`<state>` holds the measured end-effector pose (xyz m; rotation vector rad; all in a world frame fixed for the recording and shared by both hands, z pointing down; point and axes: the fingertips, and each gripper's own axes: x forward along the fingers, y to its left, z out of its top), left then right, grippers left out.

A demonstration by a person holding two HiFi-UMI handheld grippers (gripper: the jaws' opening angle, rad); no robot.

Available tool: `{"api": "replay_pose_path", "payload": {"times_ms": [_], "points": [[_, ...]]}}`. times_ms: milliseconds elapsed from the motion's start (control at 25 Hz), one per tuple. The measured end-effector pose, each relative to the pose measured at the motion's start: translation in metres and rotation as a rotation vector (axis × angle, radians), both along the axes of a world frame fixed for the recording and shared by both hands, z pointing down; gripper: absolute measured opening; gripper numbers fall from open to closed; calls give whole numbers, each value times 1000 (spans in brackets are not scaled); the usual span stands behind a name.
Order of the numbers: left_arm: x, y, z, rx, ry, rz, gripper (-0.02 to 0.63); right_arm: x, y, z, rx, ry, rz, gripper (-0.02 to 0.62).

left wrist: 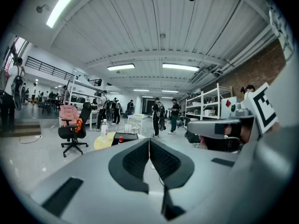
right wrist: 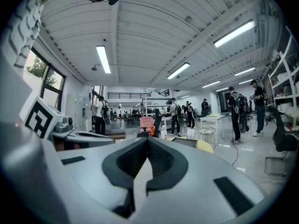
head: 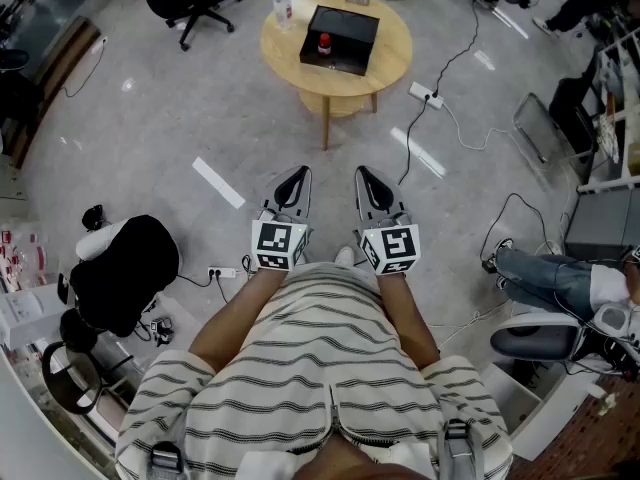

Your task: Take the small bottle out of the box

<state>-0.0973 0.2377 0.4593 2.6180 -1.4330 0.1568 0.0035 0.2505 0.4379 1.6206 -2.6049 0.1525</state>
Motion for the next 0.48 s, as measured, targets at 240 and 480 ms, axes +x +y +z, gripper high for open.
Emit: {"api": "replay_pose_path", "payload": {"times_ms": [240, 480], "points": [[11, -1, 1, 6, -9, 9, 23, 7, -2, 3, -3, -7, 0, 11], [20, 5, 2, 4, -10, 0, 21, 10, 5, 2, 5, -26, -31, 11]]}}
